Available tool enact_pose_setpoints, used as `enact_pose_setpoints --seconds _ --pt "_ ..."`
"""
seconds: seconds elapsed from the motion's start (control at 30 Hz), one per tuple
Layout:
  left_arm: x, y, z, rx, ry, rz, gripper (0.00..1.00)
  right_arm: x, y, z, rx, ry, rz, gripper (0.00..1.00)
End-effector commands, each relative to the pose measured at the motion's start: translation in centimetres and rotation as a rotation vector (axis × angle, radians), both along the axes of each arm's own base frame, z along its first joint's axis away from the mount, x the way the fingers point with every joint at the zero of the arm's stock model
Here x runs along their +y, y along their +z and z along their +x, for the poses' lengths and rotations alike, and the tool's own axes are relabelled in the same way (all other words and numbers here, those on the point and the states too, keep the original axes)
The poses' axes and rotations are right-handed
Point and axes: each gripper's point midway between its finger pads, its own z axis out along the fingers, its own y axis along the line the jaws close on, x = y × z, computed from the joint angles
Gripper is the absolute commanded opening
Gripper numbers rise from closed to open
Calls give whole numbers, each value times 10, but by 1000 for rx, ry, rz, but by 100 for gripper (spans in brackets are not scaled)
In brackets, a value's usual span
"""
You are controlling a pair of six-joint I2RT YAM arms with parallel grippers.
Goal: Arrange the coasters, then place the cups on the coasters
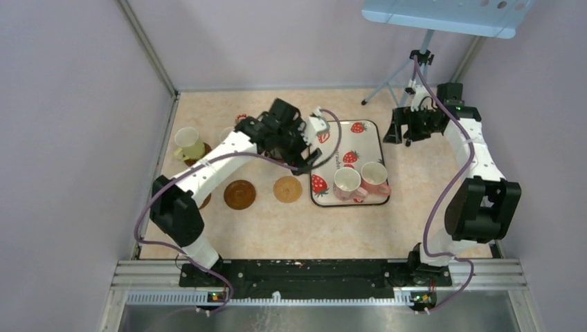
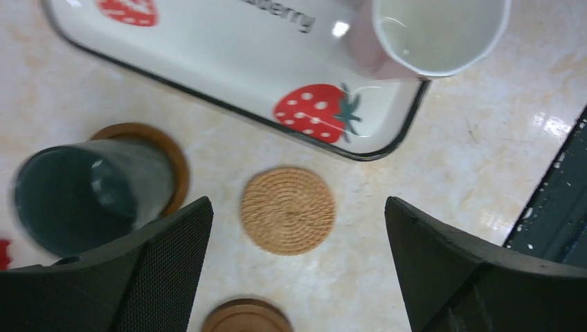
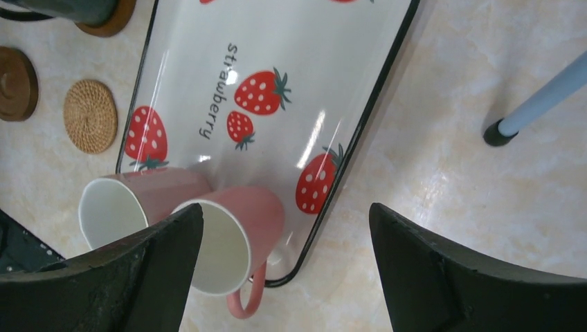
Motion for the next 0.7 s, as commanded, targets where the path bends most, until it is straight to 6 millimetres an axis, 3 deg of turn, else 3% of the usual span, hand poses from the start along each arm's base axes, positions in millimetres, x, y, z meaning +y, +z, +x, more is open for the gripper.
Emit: enact_pose_setpoints --seconds 0.0,0.27,0.47,0.67 --pt "-47 -11 -22 -48 0 -42 99 -10 8 -18 -16 3 -37 88" --pt "-84 -42 -49 20 31 -68 99 -17 -3 -40 23 15 -62 88" --pt "-100 -57 -50 62 75 -138 99 -17 -4 -46 32 20 -69 88" --pt "-104 -72 -45 47 102 -158 99 -19 -1 -46 26 21 -84 88"
